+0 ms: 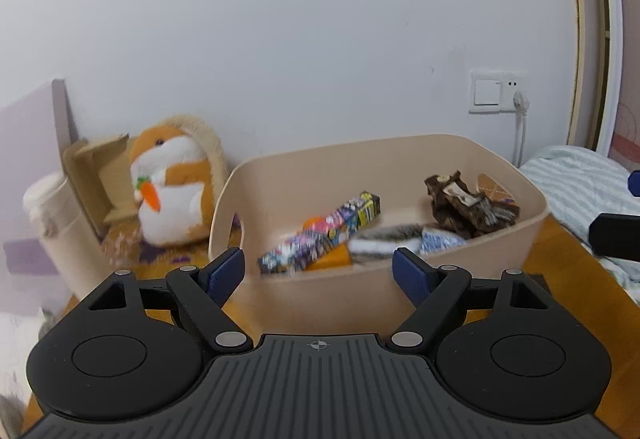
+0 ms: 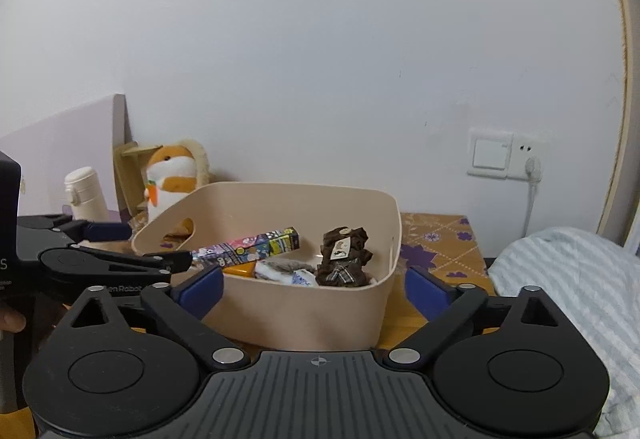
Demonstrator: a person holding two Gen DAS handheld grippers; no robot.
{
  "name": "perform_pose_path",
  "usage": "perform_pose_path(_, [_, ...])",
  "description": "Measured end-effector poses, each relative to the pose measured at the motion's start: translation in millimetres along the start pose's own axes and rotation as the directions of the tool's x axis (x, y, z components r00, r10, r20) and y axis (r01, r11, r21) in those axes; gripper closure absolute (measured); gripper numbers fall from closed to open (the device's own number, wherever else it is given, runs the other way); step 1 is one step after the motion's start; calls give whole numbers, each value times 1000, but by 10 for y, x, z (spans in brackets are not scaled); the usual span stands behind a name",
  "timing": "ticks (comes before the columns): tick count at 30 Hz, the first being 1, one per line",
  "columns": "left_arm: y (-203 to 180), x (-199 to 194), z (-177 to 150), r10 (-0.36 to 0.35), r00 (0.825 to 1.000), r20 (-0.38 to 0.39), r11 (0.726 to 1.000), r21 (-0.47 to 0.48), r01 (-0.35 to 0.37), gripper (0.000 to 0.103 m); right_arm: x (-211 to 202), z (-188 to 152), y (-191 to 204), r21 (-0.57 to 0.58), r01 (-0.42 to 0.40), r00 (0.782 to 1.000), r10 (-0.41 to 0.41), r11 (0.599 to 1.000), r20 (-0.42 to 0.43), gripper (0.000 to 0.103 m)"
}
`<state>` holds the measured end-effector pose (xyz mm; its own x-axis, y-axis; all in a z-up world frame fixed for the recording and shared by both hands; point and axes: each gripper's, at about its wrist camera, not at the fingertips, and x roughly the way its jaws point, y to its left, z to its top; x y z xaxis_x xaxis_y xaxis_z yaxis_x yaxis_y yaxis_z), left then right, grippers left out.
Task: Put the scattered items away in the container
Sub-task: 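Move both grippers back toward the remaining items on the table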
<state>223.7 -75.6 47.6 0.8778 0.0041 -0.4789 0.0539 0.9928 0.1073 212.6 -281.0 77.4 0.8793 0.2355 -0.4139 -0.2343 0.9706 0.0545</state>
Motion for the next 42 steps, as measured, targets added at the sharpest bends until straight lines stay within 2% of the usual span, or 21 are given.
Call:
perform_pose_path(6, [1, -388, -342, -38, 999, -20, 999, -24, 37, 20, -251, -315, -69, 37, 63, 998, -64, 997, 21, 0])
perform_pose_path(9, [-25, -528, -543, -48, 998, -43, 998, -31, 46, 20, -285, -477, -178, 79, 98, 995, -98, 992, -1, 0])
perform_pose_path(16, [-20, -685, -927, -47, 994, -102, 999, -29, 44, 20, -262, -742, -341, 64, 210, 976, -205, 976, -71, 0])
perform_pose_path(22, [-70, -634, -1218, -72, 981, -182, 997, -44, 65, 20, -157, -885, -409, 82, 255, 964, -247, 963, -104, 0])
perform_pose_path(26, [-84, -590, -1298, -53, 982, -181, 998, -33, 48, 20, -37, -923, -392, 58, 276, 955, -267, 959, -132, 0])
perform_pose_path(33, [-78, -439, -1337, -106, 975, -194, 992, -84, 91, 19, 299, -927, -298, 8, 290, 943, -284, 957, -170, 0])
perform_pose_path(42, [-172, -261, -1414, -145, 964, -224, 989, -64, 133, 15, 728, -1014, -205, -50, 297, 925, -301, 953, -234, 0])
